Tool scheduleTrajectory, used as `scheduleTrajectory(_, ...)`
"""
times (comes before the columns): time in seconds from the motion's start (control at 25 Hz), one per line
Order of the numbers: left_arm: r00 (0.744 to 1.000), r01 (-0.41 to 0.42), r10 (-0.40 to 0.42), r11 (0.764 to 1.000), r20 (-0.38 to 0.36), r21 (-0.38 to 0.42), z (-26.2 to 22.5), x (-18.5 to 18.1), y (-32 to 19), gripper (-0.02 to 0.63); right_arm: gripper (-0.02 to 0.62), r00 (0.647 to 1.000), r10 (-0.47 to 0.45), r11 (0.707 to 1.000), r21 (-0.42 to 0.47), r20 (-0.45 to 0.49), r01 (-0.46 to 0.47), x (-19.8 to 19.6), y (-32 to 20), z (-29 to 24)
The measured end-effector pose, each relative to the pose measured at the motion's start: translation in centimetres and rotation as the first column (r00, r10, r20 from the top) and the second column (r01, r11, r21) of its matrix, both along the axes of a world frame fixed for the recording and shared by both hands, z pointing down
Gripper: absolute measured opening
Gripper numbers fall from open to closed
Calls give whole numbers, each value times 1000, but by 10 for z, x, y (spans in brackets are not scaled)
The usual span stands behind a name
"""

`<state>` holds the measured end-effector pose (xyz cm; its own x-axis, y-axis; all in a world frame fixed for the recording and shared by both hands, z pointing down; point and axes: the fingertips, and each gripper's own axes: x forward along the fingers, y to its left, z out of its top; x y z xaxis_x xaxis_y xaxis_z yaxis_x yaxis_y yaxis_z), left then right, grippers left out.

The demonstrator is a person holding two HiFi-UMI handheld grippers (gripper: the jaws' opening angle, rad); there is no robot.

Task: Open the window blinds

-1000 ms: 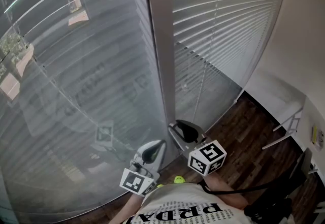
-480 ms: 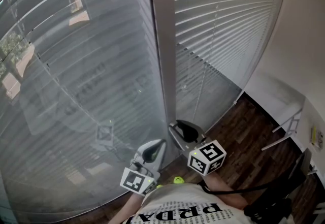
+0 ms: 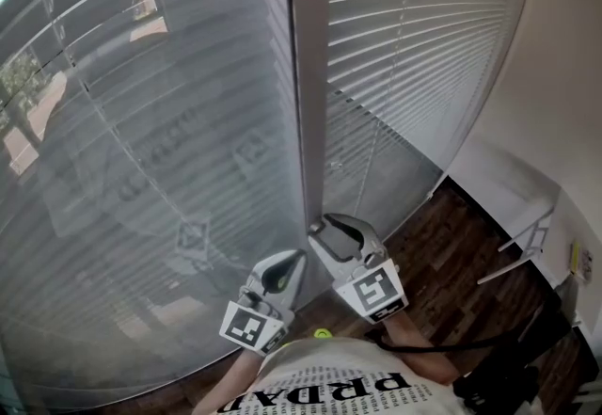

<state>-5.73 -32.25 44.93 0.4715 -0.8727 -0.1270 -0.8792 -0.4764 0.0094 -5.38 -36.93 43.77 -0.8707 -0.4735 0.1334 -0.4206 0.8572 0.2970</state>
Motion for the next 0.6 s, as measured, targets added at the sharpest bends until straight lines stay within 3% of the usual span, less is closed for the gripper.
scheduleTrajectory(0.16, 999, 22, -22, 1000, -43, 7, -7, 3, -6, -5, 162, 986, -23, 982, 180, -167, 54, -3, 6, 6)
scheduleTrajectory(0.32, 1000, 27, -27, 1000, 6, -5, 0, 4, -12, -6, 161, 951, 36, 940, 332, -307, 72, -7, 4, 16)
scheduleTrajectory(0.6, 999, 42, -42, 999, -33, 7, -24, 7, -14, -6, 138, 945, 85, 910, 411, -316, 56, -8, 3, 0)
